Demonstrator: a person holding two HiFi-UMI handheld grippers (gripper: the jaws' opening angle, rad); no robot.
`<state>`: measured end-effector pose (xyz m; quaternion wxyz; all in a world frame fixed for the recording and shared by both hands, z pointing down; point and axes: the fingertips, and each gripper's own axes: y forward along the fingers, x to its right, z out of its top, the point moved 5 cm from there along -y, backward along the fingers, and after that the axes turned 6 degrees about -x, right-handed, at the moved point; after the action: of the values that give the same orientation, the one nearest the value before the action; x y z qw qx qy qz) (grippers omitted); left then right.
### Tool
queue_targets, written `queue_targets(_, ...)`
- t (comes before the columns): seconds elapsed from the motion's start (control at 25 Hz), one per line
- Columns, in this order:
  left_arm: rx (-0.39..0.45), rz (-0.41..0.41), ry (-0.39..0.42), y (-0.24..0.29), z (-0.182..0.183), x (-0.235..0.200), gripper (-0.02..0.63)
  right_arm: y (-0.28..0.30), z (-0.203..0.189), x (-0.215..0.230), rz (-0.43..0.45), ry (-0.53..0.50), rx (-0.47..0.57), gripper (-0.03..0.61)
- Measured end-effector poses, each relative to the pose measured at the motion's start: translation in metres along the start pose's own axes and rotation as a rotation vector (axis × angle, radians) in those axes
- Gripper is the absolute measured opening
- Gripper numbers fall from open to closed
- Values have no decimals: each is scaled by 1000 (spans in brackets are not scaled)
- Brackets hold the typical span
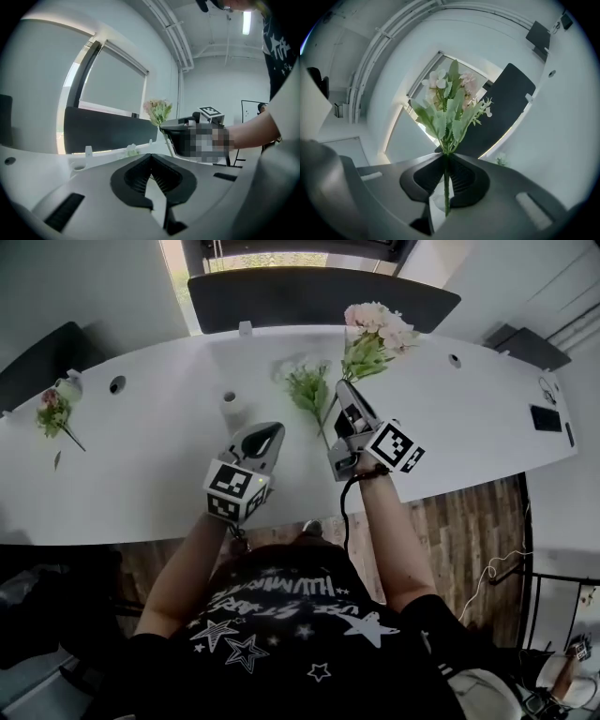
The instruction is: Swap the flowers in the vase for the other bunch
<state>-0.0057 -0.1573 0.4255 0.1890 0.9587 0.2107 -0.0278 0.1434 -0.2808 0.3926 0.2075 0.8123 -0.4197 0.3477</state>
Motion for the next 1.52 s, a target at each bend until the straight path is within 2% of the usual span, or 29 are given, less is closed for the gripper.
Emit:
queue_targets(0.2,23,32,-21,-47,-19,-35,8,24,-36,-42,35,-47,2,31)
queue_targets(0.4,32,65,15,-86,-34,-70,8,44,-71,-77,49,-83,17,31)
queue_targets(0.52,27,83,6,-96,-39,-87,8,51,-83,-91,74,-109,9,31)
queue_targets(0.64,-3,95,-10,-93,-43,-95,8,57,-84,-97,103,-135,-11,31)
queue_targets(0.76,-2,119,9,-83,-41,-102,8,70,-76,-92,124,-128,-28,31)
queue_targets(0.88,4,143,-17,-74,-39,-110,8,84,-69,-88,144,-131,-42,31)
queue_targets(1.12,-19,213,-1,-54,-36,-127,16,123,-57,-96,255,-204,-106,31)
queue_targets(1.16,-25,207,-10,-50,-37,-129,29,131,-56,-97,270,-205,-115,31)
queue_targets(1.24,-42,187,-37,-44,-38,-135,107,149,-59,-97,291,-203,-137,31)
queue_targets(1.32,-59,182,-55,-40,-40,-146,141,169,-64,-100,303,-216,-160,31)
queue_targets(1.44,-71,177,-44,-33,-44,-153,226,185,-68,-107,335,-245,-181,31)
queue_targets(1.52,-80,177,-32,-24,-45,-148,261,185,-66,-108,359,-257,-187,31)
